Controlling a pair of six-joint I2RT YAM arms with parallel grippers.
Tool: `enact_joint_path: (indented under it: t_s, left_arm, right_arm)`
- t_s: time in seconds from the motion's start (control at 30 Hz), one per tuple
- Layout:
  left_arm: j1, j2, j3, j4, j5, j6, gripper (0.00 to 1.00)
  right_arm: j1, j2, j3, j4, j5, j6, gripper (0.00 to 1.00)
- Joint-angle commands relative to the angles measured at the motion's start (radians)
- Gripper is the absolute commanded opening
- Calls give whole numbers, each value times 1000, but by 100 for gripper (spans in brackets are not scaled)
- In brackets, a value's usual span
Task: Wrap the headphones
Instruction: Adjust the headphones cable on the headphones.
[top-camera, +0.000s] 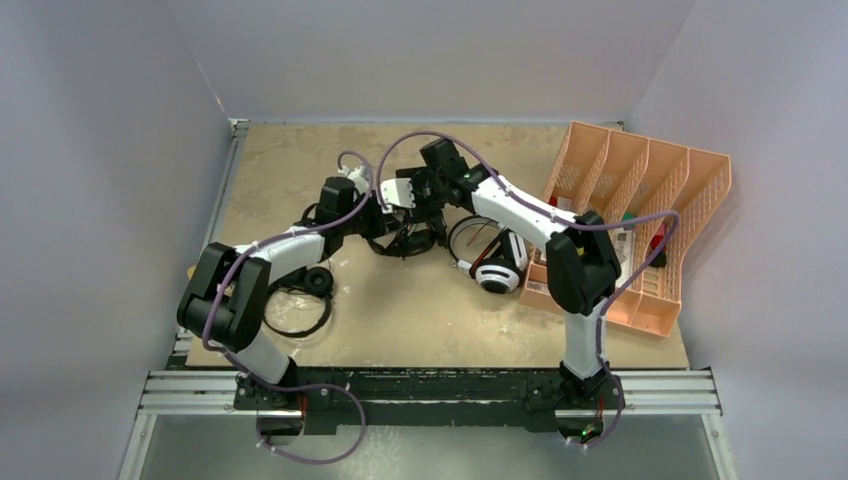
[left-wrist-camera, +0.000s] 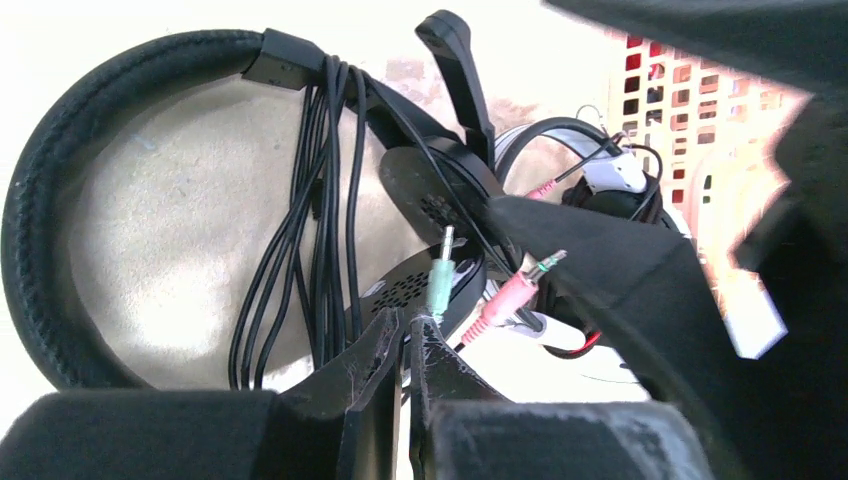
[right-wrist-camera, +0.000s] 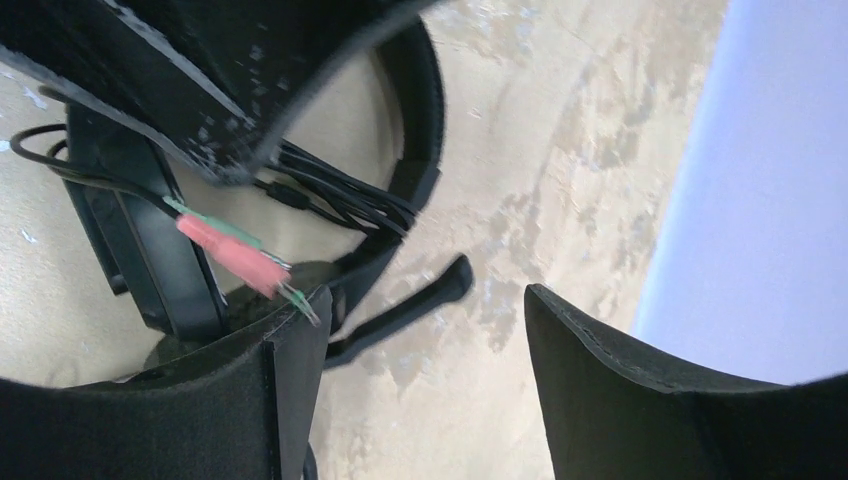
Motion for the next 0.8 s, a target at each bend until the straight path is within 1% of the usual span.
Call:
enact_joint_path:
  t_s: [0.0, 0.13, 0.3, 0.37, 0.43, 0.53, 0.6, 0.63, 0.67, 0.77]
  left_arm:
    - [-4, 6, 50, -21, -24, 30, 5]
    - [-4, 9, 62, -39, -26, 31, 5]
    - [-4, -64, 93, -169, -102, 90, 8]
    - [-4, -97, 109, -237, -132, 121, 13]
    - [-4, -123, 126, -293, -144, 147, 21]
    - [-4, -156, 129, -333, -146, 171, 32]
    - [-4, -169, 126, -347, -136, 182, 36]
    - [-4, -173, 123, -349, -125, 187, 37]
    - [-4, -177, 118, -349, -118, 185, 38]
    - [-5, -189, 95, -341, -106, 174, 40]
  right_arm:
    - [-9, -126, 5, 14, 83, 91, 73]
    - [-19, -168, -11, 9, 108, 136, 77]
    - [-26, -120, 25, -20, 123, 155, 77]
    - [-33, -115, 36, -15, 124, 185, 77]
    - [-46, -123, 38, -11, 111, 226, 77]
    - [-55, -144, 39, -19, 97, 309, 78]
    - [-59, -174, 26, -17, 71, 371, 79]
    - [-59, -195, 10, -7, 57, 401, 92]
    - [-59, -218, -11, 7, 43, 434, 98]
    - [-60, -295, -74, 59, 7, 557, 99]
